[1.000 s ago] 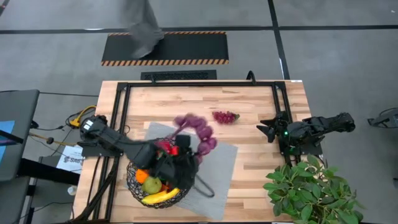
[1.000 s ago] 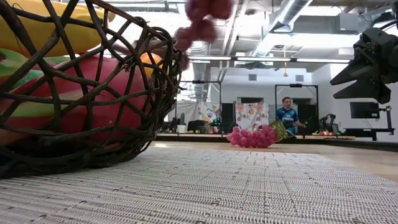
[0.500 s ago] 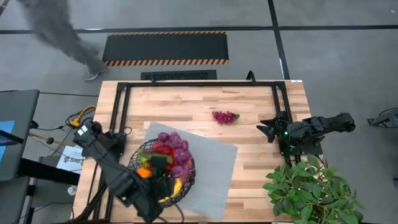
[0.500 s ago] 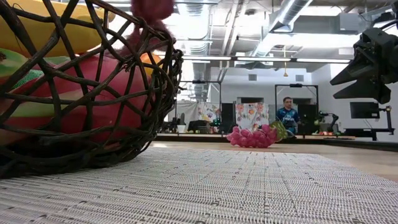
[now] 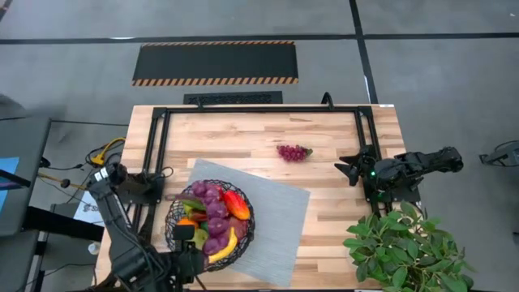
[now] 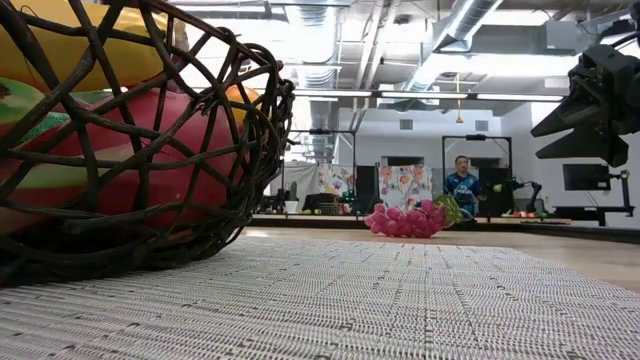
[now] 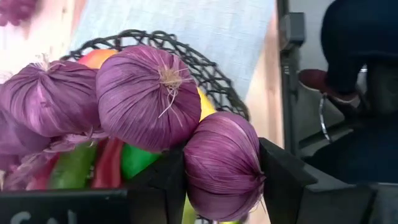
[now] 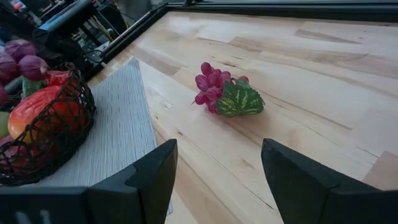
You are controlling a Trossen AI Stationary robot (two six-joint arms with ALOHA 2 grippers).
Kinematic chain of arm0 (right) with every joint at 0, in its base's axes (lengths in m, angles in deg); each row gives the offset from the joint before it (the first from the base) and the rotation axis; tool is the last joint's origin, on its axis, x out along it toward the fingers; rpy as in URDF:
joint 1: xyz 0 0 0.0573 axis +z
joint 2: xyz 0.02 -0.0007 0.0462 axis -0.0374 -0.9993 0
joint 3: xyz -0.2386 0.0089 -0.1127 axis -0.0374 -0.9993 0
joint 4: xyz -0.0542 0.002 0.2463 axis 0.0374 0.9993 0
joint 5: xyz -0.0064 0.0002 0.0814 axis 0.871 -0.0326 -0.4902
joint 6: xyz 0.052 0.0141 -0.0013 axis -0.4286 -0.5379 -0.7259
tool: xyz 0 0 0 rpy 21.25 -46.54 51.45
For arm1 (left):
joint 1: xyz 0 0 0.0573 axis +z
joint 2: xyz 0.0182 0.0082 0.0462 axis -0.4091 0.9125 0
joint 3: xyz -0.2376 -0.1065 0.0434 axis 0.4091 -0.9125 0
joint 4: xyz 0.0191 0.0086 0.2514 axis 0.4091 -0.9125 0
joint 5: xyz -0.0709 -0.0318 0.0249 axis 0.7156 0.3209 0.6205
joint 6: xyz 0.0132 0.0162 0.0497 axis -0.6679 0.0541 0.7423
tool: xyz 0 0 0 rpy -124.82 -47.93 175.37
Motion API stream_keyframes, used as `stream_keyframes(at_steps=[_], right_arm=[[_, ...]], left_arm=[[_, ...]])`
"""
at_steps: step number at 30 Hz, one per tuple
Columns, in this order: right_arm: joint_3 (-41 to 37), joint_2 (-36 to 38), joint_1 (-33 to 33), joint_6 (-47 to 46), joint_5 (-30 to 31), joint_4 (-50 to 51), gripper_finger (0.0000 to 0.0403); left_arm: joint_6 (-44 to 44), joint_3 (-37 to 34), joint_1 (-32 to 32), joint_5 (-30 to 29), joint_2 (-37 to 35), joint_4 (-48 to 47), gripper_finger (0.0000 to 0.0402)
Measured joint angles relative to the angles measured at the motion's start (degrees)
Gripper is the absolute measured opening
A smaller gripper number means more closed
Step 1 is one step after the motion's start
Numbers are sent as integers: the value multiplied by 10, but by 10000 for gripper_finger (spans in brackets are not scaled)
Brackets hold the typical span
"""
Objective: Build produce basket
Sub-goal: Put the purple garlic into the mesh basket
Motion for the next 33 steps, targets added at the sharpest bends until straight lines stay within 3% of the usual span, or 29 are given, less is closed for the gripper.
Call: stream_keyframes(at_steps=[19, 26, 33], right_arm=[[0, 0, 0, -4, 1, -1, 255], [0, 0, 0, -5, 2, 0, 255], [0, 0, 0, -5, 2, 6, 255]], left_arm=[[-39, -25, -17, 92, 7, 27, 139], [-27, -29, -10, 36, 7, 26, 139], [46, -29, 26, -2, 7, 47, 140]])
